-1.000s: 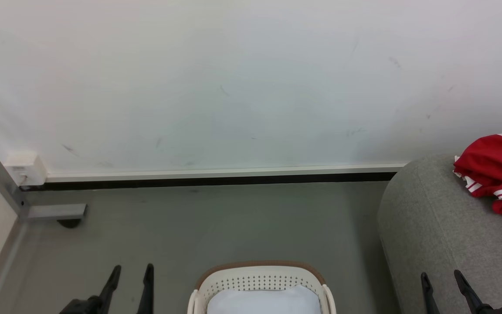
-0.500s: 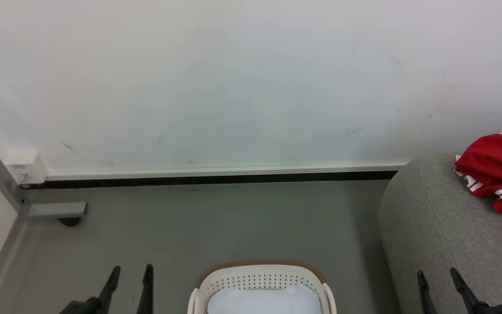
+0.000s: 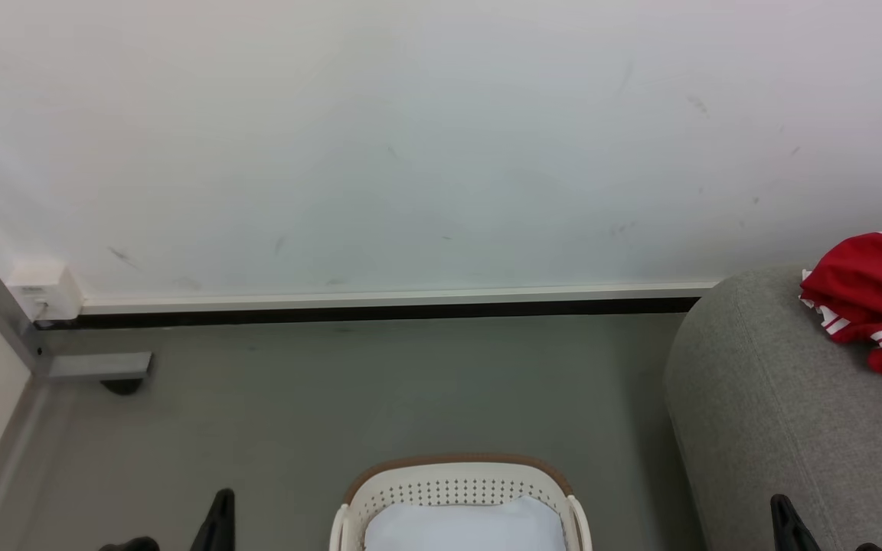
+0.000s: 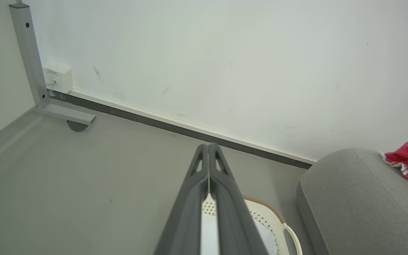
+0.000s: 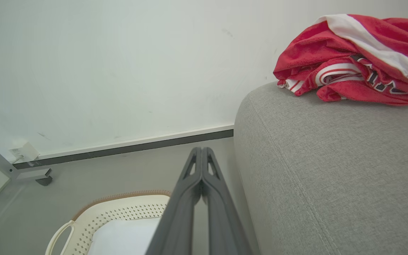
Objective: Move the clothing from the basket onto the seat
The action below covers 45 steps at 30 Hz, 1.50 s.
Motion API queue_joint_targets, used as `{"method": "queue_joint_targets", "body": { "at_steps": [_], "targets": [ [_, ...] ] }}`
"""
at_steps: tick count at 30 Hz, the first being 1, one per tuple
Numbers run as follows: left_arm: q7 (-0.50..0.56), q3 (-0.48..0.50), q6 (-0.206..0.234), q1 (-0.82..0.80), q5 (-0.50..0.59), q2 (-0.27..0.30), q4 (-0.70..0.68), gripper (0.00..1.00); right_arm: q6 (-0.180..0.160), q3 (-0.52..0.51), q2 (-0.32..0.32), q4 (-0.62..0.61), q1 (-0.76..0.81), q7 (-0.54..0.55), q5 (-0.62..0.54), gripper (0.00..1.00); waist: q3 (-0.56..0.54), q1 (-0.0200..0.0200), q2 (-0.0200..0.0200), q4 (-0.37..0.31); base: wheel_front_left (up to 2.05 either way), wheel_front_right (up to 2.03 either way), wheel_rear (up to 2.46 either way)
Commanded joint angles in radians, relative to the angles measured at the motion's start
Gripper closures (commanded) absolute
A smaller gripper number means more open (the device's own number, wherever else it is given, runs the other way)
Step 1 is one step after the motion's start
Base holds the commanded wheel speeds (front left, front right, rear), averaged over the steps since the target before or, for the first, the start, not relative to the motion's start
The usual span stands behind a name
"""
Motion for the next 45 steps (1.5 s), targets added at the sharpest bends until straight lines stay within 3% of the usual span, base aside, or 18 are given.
{"method": "queue_joint_targets", "body": {
  "at_steps": [1, 24, 45],
  "targets": [
    [0.006, 0.007, -0.005, -0.027, -0.034, 0.002, -0.018, 1.00, 0.000, -0.004, -0.008, -0.023, -0.028, 0.004, 0.031, 1.00, 0.000, 0.0000, 0.0000, 0.000, 0.00, 0.00, 0.00],
    [0.098, 0.040, -0.016, -0.057, -0.400, -0.004, -0.039, 1.00, -0.001, -0.025, -0.010, -0.062, -0.059, 0.096, 0.418, 1.00, 0.012, 0.0000, 0.0000, 0.002, 0.00, 0.00, 0.00],
    [0.168, 0.068, -0.025, -0.082, -0.661, -0.007, -0.050, 1.00, -0.001, -0.044, -0.011, -0.087, -0.083, 0.168, 0.696, 1.00, 0.022, 0.0000, 0.0000, 0.003, 0.00, 0.00, 0.00]
  ]
}}
